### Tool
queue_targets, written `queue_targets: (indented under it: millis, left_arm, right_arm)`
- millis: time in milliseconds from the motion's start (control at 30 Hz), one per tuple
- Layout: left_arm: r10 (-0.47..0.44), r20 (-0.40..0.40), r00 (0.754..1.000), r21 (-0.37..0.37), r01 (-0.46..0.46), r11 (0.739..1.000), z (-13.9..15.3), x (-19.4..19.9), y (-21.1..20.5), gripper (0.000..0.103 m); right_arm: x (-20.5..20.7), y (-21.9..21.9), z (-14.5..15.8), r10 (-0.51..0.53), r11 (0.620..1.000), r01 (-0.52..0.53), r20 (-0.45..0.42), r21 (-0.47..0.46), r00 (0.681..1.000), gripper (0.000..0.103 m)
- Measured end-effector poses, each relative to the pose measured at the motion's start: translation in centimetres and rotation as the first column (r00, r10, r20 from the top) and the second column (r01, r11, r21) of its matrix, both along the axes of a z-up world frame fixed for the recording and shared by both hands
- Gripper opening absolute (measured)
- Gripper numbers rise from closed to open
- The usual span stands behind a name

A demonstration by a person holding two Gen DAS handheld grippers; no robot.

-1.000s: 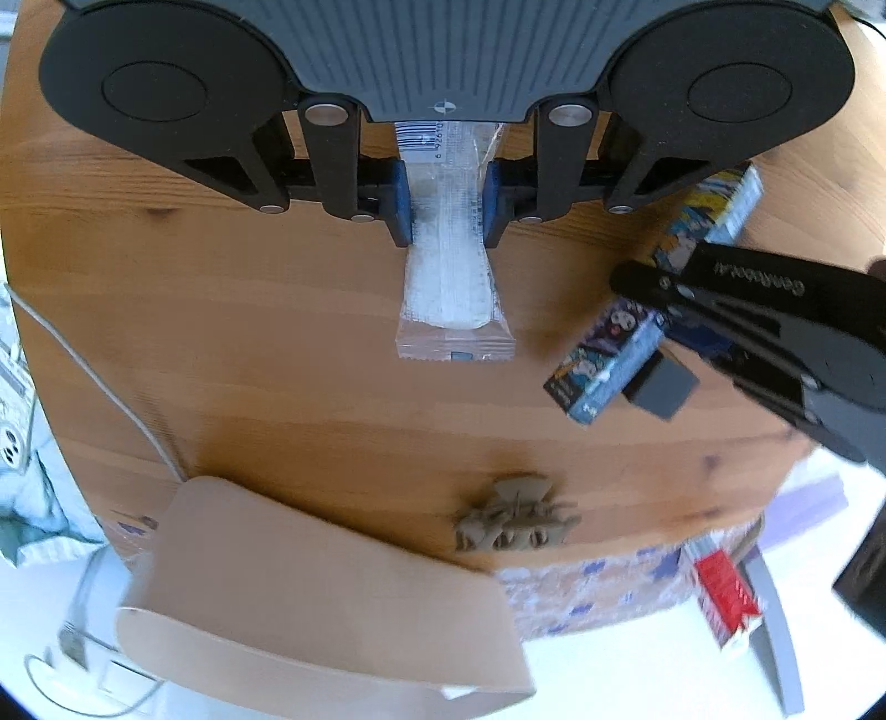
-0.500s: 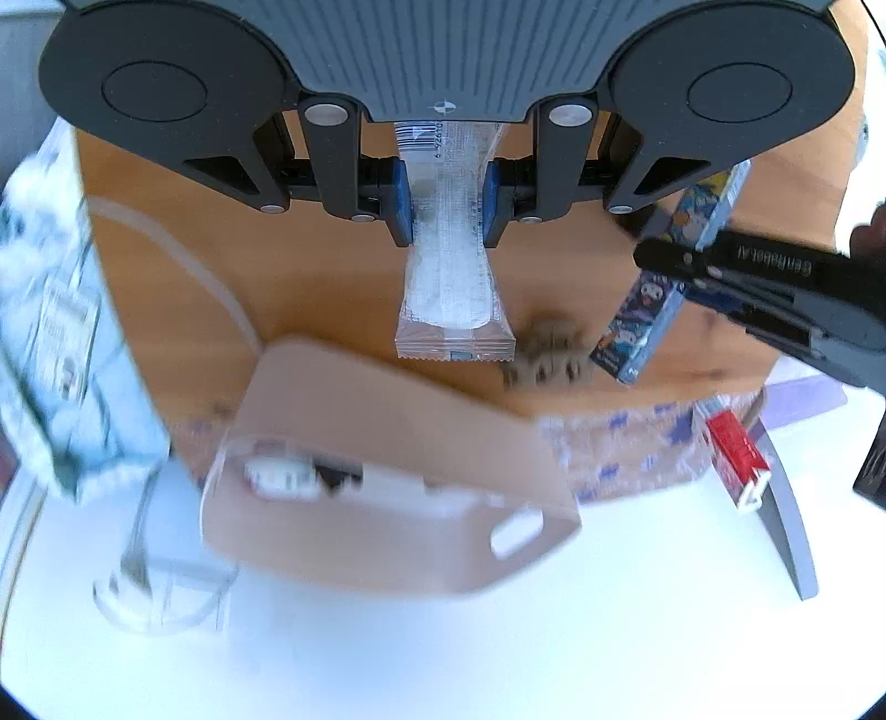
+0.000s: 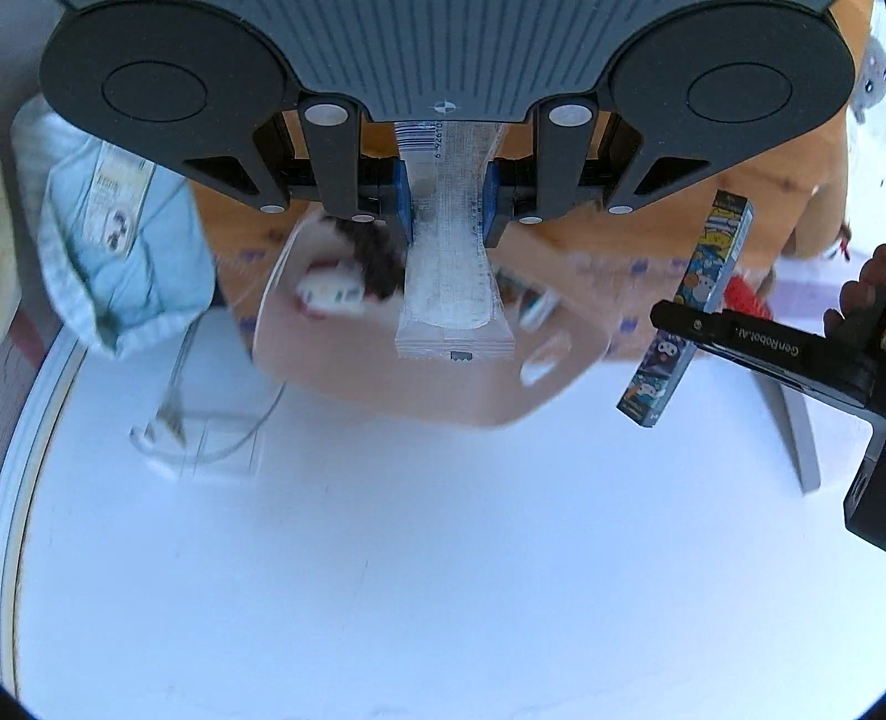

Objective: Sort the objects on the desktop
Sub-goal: 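Lift the blue box and clear packet with both grippers and carry them over the basket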

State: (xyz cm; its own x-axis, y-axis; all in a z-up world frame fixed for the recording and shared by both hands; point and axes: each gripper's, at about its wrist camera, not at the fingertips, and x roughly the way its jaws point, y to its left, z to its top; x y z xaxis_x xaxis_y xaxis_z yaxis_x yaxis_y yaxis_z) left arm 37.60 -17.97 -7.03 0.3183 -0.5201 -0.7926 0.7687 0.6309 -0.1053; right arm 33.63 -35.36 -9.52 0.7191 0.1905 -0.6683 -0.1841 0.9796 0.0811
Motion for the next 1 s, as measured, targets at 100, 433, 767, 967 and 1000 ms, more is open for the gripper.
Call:
queue_targets:
  millis: [100, 433, 767, 967, 1000]
  left_arm:
    - [0.002, 0.031, 1.0, -0.021, -0.001, 1.0, 1.8, 0.8, -1.4, 0.023]
    - [0.048, 0.137, 0.989, -0.061, -0.04, 0.997, 4.7, 3.1, -7.3, 0.023]
    - [0.104, 0.112, 0.988, -0.007, -0.104, 0.995, 0.5, 6.3, -14.0, 0.023]
    - [0.129, 0.039, 0.991, 0.113, -0.132, 0.985, -4.9, 7.5, -15.7, 0.023]
    - [0.139, 0.024, 0.99, 0.128, -0.14, 0.982, -5.8, 7.7, -15.7, 0.023]
  right_arm:
    - [1.0, -0.8, 1.3, -0.011, 1.0, 0.011, 0.035, 0.007, 0.999, 0.023]
    - [6.0, -1.6, 4.4, -0.032, 0.999, 0.036, 0.147, -0.022, 0.989, 0.023]
    - [12.8, -1.8, 0.8, -0.08, 0.994, 0.086, 0.094, -0.062, 0.992, 0.023]
    - [15.4, -2.6, -3.6, -0.119, 0.993, 0.117, -0.069, -0.025, 0.991, 0.024]
    - [15.5, -2.6, -4.2, -0.124, 0.992, 0.122, -0.09, -0.024, 0.988, 0.024]
